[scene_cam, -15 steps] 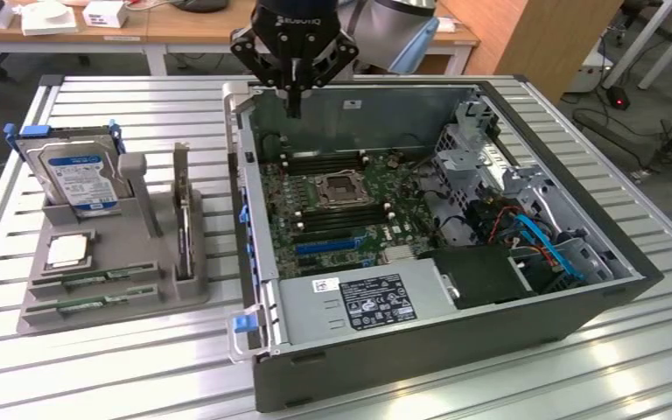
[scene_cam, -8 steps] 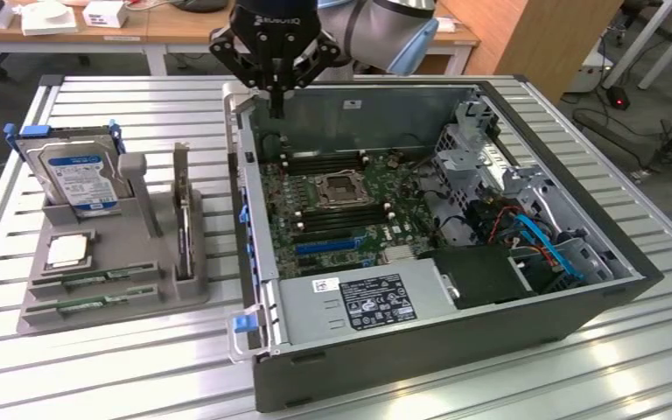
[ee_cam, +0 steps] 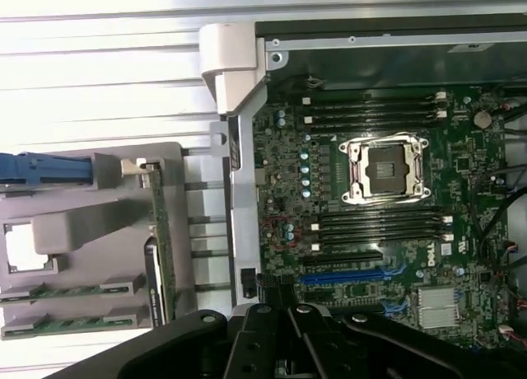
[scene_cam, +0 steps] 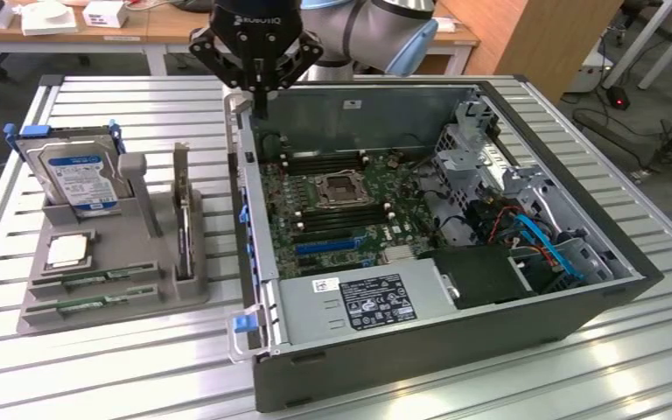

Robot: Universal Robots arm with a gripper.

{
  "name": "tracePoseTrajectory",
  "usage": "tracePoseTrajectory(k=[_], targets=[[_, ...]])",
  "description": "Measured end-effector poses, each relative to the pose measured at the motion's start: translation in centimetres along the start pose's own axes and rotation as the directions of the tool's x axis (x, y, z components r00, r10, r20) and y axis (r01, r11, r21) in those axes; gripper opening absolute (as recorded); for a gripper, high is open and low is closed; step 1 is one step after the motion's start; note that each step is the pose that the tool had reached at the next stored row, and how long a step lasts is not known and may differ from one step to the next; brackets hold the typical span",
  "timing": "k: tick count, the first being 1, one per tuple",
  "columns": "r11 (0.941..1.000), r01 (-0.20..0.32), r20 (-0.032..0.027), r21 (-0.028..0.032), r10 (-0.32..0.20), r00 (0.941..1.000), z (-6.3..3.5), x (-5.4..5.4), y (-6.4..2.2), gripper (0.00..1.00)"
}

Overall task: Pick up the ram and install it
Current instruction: 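Reach for the ram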

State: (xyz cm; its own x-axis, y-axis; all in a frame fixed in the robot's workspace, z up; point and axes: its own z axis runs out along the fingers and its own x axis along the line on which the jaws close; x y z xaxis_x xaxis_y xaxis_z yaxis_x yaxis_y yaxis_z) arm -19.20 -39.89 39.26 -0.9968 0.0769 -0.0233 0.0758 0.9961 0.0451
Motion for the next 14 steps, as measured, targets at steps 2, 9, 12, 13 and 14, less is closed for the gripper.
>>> tracePoseTrajectory(k=[2, 9, 12, 13, 14], targets=[[1.0000, -0.001, 0.0001, 0.0000, 0.001, 1.0000, 0.00, 0.6, -0.04, 0.09], [1.0000, -0.004, 0.0002, 0.0001, 0.004, 1.0000, 0.00, 2.6, -0.20, 0.09], [1.0000, -0.005, 0.0002, 0.0002, 0.005, 1.0000, 0.00, 3.4, -0.27, 0.09], [1.0000, -0.005, 0.0003, 0.0002, 0.005, 1.0000, 0.00, 3.7, -0.29, 0.09], [1.0000, -0.005, 0.0004, 0.0001, 0.005, 1.0000, 0.01, 4.0, -0.31, 0.09]])
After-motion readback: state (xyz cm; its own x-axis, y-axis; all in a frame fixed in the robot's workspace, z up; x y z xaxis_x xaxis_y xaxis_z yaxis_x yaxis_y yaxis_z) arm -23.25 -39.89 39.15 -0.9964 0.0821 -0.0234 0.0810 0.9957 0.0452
